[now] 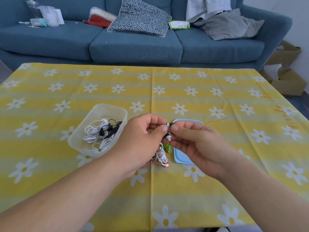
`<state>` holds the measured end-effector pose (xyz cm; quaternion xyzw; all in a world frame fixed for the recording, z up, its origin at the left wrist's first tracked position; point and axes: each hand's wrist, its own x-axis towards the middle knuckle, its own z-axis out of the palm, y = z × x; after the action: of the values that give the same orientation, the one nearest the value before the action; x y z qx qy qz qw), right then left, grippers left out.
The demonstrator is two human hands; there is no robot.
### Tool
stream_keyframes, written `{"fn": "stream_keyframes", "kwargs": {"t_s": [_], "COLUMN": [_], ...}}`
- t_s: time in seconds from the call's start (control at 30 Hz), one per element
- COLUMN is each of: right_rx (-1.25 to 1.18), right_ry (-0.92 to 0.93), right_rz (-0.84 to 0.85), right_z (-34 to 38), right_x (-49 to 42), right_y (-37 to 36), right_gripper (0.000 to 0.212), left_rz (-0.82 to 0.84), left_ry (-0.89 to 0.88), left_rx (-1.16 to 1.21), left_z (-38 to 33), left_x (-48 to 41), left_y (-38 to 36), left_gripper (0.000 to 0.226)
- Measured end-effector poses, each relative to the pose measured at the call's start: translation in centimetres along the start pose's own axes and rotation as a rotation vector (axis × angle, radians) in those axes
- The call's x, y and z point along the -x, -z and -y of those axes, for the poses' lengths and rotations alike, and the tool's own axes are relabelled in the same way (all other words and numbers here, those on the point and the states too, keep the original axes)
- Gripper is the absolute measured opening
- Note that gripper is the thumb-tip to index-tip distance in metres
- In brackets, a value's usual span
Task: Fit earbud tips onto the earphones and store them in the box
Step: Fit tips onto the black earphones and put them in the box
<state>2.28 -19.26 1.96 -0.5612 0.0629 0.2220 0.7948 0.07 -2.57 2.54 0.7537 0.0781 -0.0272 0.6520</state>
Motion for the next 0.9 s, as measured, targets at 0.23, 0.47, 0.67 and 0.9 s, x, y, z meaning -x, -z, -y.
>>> {"fn": "stream_keyframes", "kwargs": {"t_s": [0.23,0.47,0.67,0.9], "right_rx": [0.059,0.387,0.387,0.231], "right_ry": [0.040,0.224,0.208,0.147], "right_rz": [0.021,-0.036,0.020,0.044], "right_z": [-0.4,0.4,0.8,0.2], "right_x": [-0.1,-0.1,-0.1,-0.2], "right_y": [-0.1,0.5,0.9,0.4], "right_gripper": [0.014,0.008,0.016,0.016], "left_rz": [0.021,0.088,0.132,0.120], "left_ry": [0.000,0.031,0.076,0.118], "left_rx": [-0.014,-0.012,0.030,0.110], "left_z": [0.1,-0.2,0.0,0.7], "left_x": [0.2,0.4,0.4,0.1], "left_y": [0.3,0.6,0.6,0.8], "left_gripper": [0.010,0.010,0.010,0.011]}}
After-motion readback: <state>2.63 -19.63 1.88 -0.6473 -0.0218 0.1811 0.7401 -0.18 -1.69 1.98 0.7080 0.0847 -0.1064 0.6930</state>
